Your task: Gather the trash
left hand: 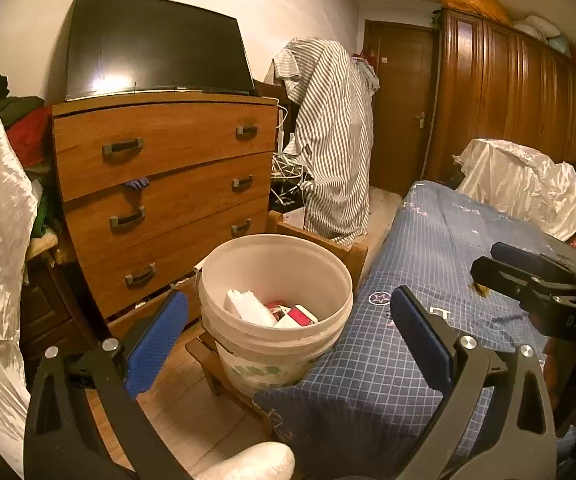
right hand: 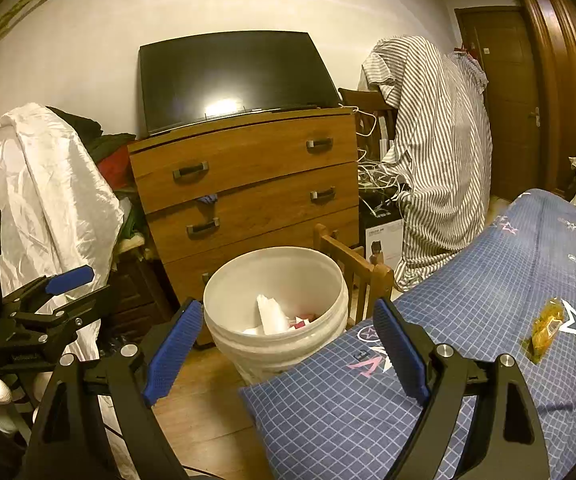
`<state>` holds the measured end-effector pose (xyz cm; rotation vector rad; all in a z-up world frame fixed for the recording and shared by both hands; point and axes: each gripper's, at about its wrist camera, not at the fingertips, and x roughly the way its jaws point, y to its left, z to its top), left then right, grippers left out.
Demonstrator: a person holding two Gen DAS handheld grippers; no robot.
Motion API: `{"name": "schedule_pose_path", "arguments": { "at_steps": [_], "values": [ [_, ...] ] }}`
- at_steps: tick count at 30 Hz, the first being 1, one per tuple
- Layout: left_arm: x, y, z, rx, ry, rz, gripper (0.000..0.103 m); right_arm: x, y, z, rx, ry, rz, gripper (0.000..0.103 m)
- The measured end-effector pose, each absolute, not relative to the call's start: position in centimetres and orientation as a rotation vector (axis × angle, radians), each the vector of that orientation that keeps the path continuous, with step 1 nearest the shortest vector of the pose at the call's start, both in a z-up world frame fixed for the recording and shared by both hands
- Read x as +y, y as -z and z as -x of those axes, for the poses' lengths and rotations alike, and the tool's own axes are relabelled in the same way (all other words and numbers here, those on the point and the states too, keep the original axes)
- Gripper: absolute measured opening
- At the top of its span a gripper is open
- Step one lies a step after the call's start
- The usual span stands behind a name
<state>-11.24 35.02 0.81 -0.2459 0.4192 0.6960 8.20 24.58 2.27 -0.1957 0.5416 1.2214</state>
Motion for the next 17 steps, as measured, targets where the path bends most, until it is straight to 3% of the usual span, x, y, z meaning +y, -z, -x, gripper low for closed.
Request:
{"name": "schedule_pose_path", "arguments": {
  "at_steps": [17],
  "values": [
    [35.51, -0.01, 10.23, 0.461, -0.721, 0.26, 0.097, 25.15, -1.81, -8.42, 0.544, -1.228, 0.191, 0.09]
  ]
}}
